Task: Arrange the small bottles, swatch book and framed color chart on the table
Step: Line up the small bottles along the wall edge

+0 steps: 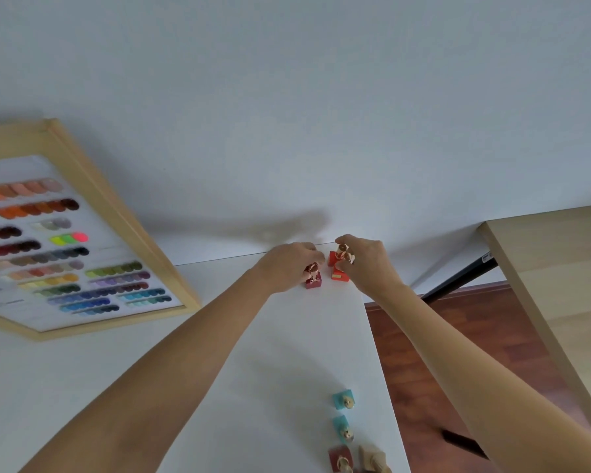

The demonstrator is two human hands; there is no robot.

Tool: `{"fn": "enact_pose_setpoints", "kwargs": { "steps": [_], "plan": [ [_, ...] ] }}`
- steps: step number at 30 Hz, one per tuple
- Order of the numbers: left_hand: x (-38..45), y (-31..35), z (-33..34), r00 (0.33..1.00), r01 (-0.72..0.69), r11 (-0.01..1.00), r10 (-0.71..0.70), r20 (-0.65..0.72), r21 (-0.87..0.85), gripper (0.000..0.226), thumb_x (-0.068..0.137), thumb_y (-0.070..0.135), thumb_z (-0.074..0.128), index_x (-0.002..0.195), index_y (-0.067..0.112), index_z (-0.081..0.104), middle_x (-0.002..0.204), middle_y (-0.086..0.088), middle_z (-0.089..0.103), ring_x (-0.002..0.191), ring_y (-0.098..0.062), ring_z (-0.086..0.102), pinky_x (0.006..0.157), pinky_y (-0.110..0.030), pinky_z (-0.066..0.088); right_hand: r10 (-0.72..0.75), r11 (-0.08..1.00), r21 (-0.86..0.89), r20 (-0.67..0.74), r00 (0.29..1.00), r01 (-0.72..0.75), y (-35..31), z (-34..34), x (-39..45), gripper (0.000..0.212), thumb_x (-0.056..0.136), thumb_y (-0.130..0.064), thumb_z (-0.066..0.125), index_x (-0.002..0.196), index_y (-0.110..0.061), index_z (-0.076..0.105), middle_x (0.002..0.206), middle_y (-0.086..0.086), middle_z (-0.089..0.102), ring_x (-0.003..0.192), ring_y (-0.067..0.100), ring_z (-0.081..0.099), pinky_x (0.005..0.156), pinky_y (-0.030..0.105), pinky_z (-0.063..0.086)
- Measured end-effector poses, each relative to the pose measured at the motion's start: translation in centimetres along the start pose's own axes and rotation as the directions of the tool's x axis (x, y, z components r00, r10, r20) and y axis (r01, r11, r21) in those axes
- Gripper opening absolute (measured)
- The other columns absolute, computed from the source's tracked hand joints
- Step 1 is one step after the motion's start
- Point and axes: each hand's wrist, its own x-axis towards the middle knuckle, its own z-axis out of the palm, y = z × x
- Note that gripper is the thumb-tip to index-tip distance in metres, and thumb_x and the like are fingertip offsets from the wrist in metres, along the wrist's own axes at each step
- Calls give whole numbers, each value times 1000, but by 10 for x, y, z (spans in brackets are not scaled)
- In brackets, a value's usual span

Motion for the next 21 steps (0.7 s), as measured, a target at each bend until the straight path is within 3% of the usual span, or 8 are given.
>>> {"fn": "enact_pose_setpoints", "kwargs": {
  "steps": [4, 8, 12, 15, 21],
  "plan": [
    [-6, -5, 21, 990, 37, 991, -54, -130, -132, 73, 77, 11, 67, 141, 26, 36, 138, 1, 45, 105, -24, 60, 76, -36, 54, 12, 1000, 18, 5, 1000, -12, 11, 6, -8, 61, 76, -5, 71, 130, -17, 45, 105, 14, 63, 80, 30, 61, 76, 41, 53],
    [-12, -4, 53, 933, 219, 924, -292, -210, -315, 91, 70, 20, 79, 144, 21, 26, 139, -3, 41, 105, -24, 61, 76, -34, 54, 122, 992, 30, 23, 992, -122, 24, 22, -11, 65, 76, -2, 72, 133, -11, 41, 113, 15, 59, 88, 30, 61, 79, 36, 50],
    [-7, 3, 76, 854, 323, 801, -476, -209, -504, 73, 71, 20, 80, 134, 9, 44, 122, -12, 54, 104, -28, 59, 85, -32, 49, 183, 982, 56, -7, 983, -183, 29, 36, -9, 47, 79, -3, 71, 121, -3, 51, 109, 18, 62, 92, 30, 60, 80, 35, 46],
    [1, 8, 81, 817, 302, 751, -521, -247, -586, 48, 72, 15, 79, 115, 6, 60, 104, -13, 60, 96, -28, 61, 85, -37, 54, 219, 973, 90, -45, 975, -215, 29, 44, -4, 38, 84, -9, 68, 119, -3, 56, 107, 15, 65, 95, 29, 61, 82, 34, 47],
    [22, 13, 79, 757, 267, 669, -591, -279, -694, 21, 77, 12, 75, 96, 5, 69, 91, -13, 69, 85, -24, 66, 81, -42, 56, 232, 969, 111, -94, 968, -221, 29, 53, 9, 8, 88, -9, 60, 93, -4, 63, 90, 12, 68, 81, 29, 61, 75, 37, 45]
  ]
}}
